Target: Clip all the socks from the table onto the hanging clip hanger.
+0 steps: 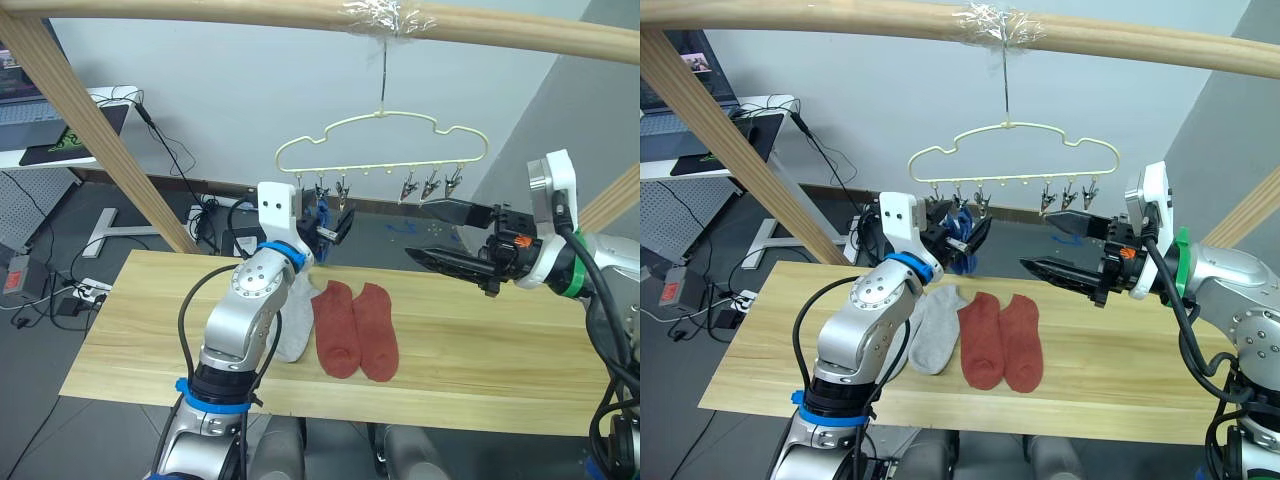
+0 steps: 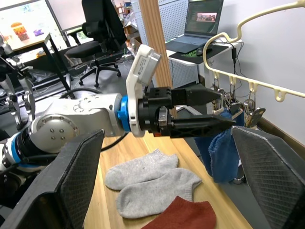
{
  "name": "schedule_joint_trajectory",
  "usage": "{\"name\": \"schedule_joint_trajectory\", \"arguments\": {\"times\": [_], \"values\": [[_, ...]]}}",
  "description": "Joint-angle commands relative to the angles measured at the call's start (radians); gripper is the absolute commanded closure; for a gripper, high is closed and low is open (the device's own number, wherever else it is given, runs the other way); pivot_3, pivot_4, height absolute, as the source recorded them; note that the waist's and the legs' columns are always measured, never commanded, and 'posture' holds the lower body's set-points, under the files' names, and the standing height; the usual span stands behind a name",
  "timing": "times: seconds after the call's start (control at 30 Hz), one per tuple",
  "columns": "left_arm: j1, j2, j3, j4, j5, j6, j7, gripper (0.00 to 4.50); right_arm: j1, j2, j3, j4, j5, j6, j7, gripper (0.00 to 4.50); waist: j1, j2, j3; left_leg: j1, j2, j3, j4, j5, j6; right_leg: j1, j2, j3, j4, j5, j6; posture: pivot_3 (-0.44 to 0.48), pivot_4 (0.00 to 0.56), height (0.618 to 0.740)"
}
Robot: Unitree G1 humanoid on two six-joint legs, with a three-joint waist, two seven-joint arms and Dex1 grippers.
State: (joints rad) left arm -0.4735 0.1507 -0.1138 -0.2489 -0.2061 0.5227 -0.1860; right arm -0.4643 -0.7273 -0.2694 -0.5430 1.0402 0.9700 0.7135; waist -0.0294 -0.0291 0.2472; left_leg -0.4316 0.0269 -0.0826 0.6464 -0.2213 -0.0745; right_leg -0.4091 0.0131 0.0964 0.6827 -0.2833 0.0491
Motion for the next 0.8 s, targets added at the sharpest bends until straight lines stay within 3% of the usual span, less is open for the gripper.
{"name": "schedule_joint_trajectory", "arguments": {"times": [0.03, 0.2, 0.5, 0.63, 0.8], "values": [[-0.013, -0.019, -0.015, -0.028, 0.027, -0.017, 0.012, 0.39, -0.001, -0.013, -0.005, -0.034, 0.027, -0.014, -0.019, 0.02, 0.000, 0.000, 0.000, 0.000, 0.000, 0.000, 0.000, 0.000, 0.000, 0.000, 0.000, 0.000, 0.000, 0.000, 0.000, -0.027, 0.201, 0.740], [-0.023, -0.051, -0.021, -0.016, 0.054, -0.019, 0.033, 1.57, 0.007, -0.017, -0.003, -0.045, 0.048, -0.009, -0.047, 0.02, -0.001, 0.000, 0.000, 0.000, 0.000, 0.000, 0.000, 0.000, 0.001, 0.000, 0.000, 0.000, 0.000, 0.000, 0.000, -0.036, 0.217, 0.740], [-0.008, -0.096, -0.050, -0.015, 0.097, -0.029, 0.054, 1.57, 0.024, -0.044, -0.002, -0.057, 0.080, -0.005, -0.078, 0.02, -0.003, 0.000, 0.001, 0.000, 0.000, 0.000, 0.000, 0.000, 0.001, 0.001, 0.000, 0.000, 0.000, 0.000, 0.000, -0.047, 0.243, 0.740], [0.000, -0.106, -0.053, -0.018, 0.112, -0.031, 0.059, 2.71, 0.027, -0.055, 0.000, -0.055, 0.090, -0.007, -0.088, 0.02, -0.003, 0.000, 0.001, 0.001, 0.000, 0.000, 0.000, 0.001, 0.001, 0.001, 0.000, 0.000, 0.000, 0.000, 0.000, -0.047, 0.245, 0.740], [0.000, -0.114, -0.051, -0.012, 0.132, -0.026, 0.071, 2.71, 0.029, -0.064, 0.004, -0.053, 0.095, -0.011, -0.095, 0.02, -0.003, 0.000, 0.001, 0.001, 0.000, 0.000, 0.000, 0.001, 0.001, 0.002, 0.000, 0.000, 0.000, 0.000, 0.000, -0.049, 0.247, 0.740]]}}
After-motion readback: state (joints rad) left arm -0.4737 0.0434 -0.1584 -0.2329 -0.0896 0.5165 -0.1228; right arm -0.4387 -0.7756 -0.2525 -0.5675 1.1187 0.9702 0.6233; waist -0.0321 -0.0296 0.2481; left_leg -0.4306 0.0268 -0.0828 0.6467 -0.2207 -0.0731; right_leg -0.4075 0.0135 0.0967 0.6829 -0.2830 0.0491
